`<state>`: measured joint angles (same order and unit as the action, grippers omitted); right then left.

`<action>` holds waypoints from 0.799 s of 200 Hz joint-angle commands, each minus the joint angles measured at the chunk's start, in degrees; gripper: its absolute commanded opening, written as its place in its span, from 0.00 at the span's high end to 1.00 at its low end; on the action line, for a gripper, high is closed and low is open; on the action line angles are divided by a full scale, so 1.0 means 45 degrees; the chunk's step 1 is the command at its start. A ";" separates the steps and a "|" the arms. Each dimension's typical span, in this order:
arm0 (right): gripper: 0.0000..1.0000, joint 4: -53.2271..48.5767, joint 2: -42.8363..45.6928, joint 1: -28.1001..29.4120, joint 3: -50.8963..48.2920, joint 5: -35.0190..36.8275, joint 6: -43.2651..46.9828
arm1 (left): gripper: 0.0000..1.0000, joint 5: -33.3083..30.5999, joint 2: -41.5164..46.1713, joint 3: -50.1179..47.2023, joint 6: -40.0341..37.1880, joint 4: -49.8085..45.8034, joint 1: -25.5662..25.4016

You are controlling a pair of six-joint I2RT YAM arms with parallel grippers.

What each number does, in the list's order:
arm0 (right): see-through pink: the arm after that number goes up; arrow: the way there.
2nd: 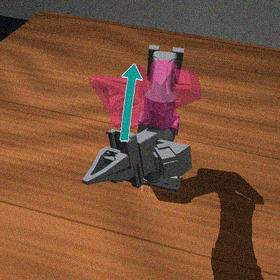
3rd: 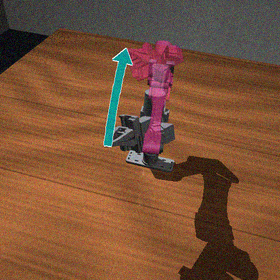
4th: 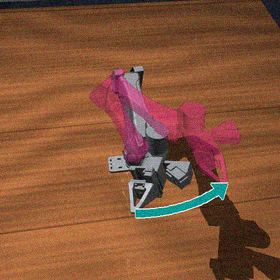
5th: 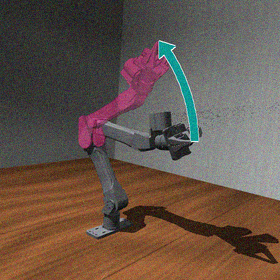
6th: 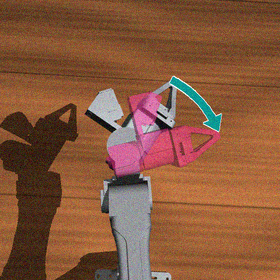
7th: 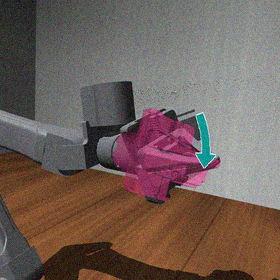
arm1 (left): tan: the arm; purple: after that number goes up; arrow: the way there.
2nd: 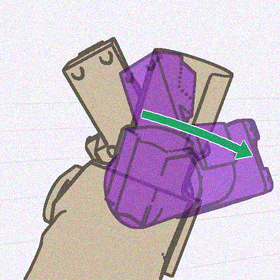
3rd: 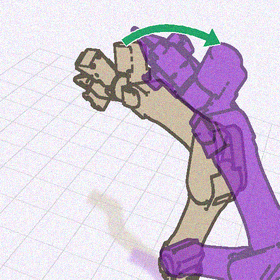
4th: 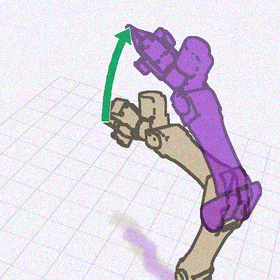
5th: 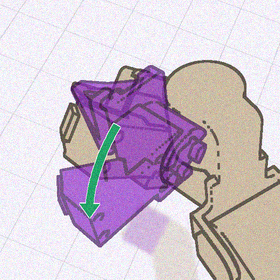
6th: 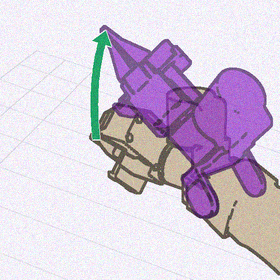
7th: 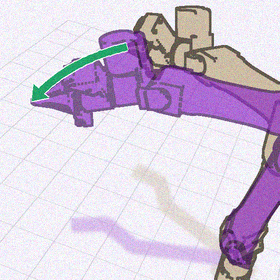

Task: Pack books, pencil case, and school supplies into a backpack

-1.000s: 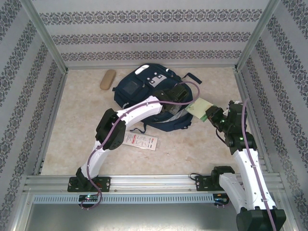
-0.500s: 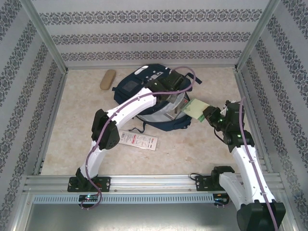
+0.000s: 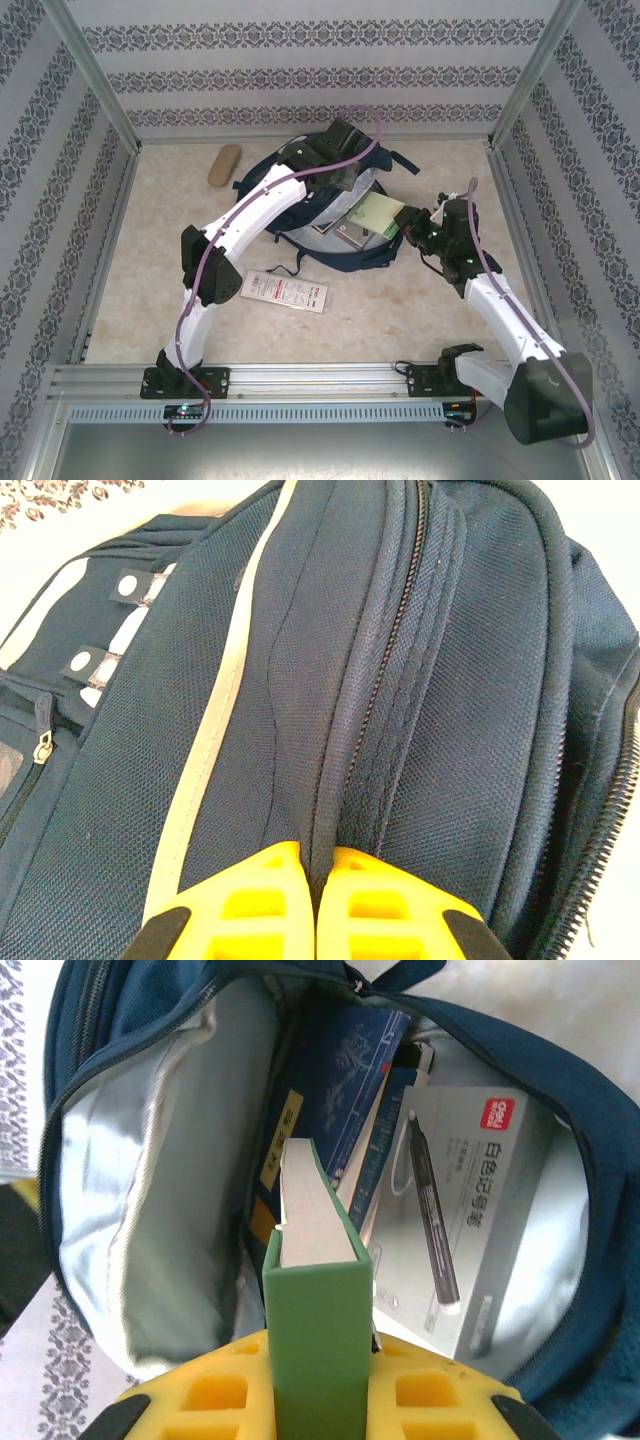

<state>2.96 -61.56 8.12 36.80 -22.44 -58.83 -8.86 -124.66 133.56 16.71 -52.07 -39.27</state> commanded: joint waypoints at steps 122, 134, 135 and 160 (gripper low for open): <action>1.00 0.7247 -0.7740 0.1562 0.3928 0.1520 -0.3348 | 1.00 0.1786 0.1218 0.0955 0.1365 0.1544 0.0899; 1.00 0.7404 -0.8548 0.1765 0.4450 0.1974 -0.3822 | 1.00 0.1812 0.1230 0.0965 0.1404 0.1550 0.0932; 1.00 0.7426 -0.8606 0.1777 0.4484 0.2025 -0.3880 | 1.00 0.1813 0.1234 0.0975 0.1414 0.1551 0.0932; 1.00 0.7933 -1.0271 0.2256 0.5716 0.2548 -0.4442 | 1.00 0.2008 0.1218 0.1131 0.1464 0.1602 0.0972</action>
<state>31.57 -102.87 16.29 56.95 -15.09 -74.54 -0.16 -124.01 134.28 21.43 -51.94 -35.86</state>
